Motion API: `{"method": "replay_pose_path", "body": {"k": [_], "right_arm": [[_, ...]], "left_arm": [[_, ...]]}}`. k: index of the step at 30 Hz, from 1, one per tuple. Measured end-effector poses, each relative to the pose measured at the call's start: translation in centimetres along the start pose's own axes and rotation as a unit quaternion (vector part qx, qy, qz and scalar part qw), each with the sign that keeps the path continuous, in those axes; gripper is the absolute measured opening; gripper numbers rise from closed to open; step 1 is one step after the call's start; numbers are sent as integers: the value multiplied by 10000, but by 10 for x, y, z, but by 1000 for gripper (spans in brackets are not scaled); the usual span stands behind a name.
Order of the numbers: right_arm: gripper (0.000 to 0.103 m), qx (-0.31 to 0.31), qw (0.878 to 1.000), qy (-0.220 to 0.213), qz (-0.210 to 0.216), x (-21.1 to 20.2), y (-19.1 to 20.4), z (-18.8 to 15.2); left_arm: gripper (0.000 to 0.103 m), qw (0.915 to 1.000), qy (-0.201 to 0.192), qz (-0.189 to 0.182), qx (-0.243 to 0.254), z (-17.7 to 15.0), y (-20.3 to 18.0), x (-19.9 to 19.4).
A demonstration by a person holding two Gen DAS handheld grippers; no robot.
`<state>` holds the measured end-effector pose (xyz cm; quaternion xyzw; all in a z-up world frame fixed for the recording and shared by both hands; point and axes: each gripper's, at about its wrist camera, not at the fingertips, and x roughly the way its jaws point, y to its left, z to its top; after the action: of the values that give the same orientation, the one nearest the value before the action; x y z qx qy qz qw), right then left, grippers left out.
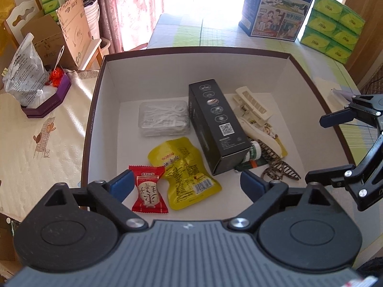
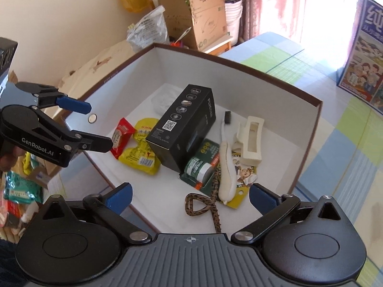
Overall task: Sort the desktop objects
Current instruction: 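Withdraw both tools from the box toward the clear cup and purple tube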
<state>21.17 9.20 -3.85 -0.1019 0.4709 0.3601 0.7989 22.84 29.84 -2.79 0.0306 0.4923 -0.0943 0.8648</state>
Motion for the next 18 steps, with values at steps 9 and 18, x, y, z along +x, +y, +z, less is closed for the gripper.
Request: {"method": "replay_pose_path", "body": {"k": [9, 18], "right_arm": [[101, 117, 9996, -246, -20, -27, 4, -13], [101, 104, 9989, -460, 49, -51, 10, -27]], "left_arm": [[93, 9998, -173, 22, 102, -7, -17, -23], [95, 9994, -292, 114, 126, -16, -33, -40]]}}
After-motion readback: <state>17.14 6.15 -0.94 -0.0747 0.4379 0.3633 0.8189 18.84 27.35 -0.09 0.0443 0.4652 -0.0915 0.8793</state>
